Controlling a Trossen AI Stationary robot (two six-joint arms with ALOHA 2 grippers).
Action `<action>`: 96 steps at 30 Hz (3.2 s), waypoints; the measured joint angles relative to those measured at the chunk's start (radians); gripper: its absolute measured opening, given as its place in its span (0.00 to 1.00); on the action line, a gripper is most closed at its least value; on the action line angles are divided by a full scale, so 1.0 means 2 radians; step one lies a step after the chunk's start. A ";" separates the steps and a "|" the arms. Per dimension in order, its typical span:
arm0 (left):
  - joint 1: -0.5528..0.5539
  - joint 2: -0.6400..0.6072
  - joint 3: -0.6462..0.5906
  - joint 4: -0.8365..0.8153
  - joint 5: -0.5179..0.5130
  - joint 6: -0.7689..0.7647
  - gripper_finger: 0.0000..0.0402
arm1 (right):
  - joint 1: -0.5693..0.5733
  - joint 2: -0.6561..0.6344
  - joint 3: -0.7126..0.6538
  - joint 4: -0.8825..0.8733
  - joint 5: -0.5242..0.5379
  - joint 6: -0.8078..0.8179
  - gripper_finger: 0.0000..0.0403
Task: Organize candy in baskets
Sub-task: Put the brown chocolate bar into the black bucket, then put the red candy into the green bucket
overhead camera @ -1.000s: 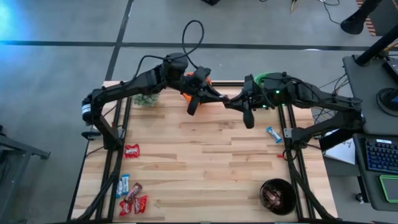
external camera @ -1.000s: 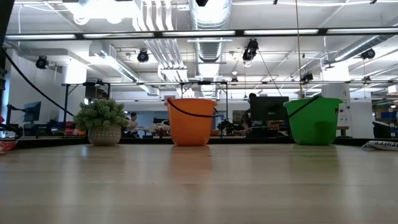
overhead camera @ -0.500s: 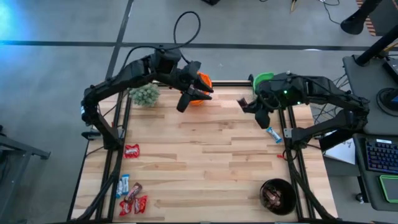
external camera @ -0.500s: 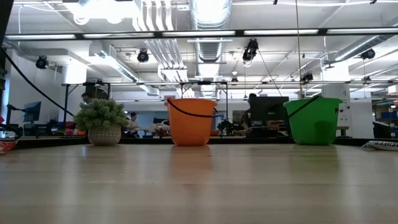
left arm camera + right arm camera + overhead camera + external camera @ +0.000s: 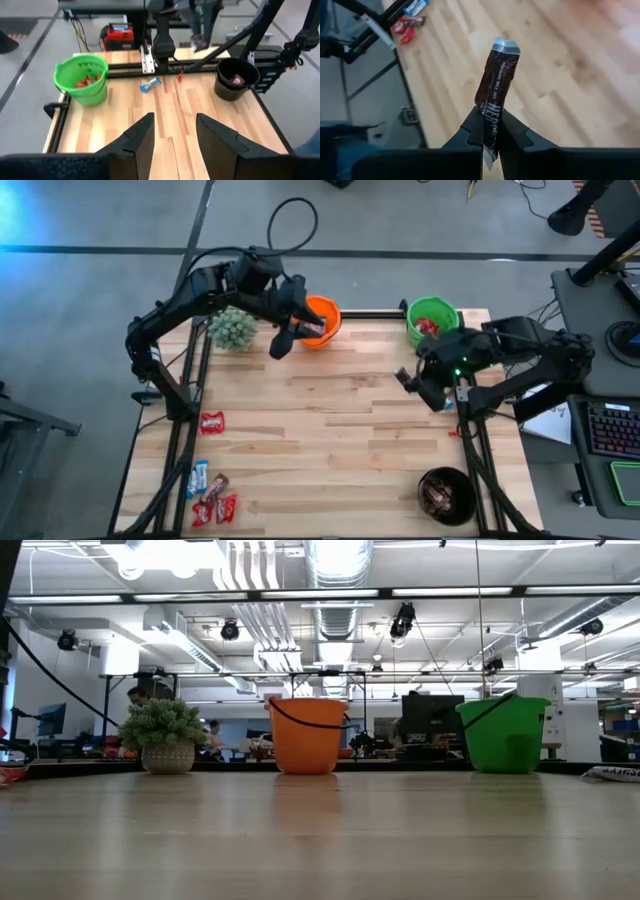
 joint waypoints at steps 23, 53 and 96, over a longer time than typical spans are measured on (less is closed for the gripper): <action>-0.002 0.000 -0.012 -0.053 0.005 0.013 0.32 | 0.283 0.053 -0.003 -0.015 0.023 0.278 0.03; -0.001 0.000 -0.013 -0.088 0.001 0.016 0.32 | 0.458 0.192 -0.003 -0.069 -0.007 0.522 0.09; -0.009 0.001 -0.027 -0.267 -0.083 -0.215 0.54 | 0.376 0.054 -0.006 -0.144 0.300 0.283 0.28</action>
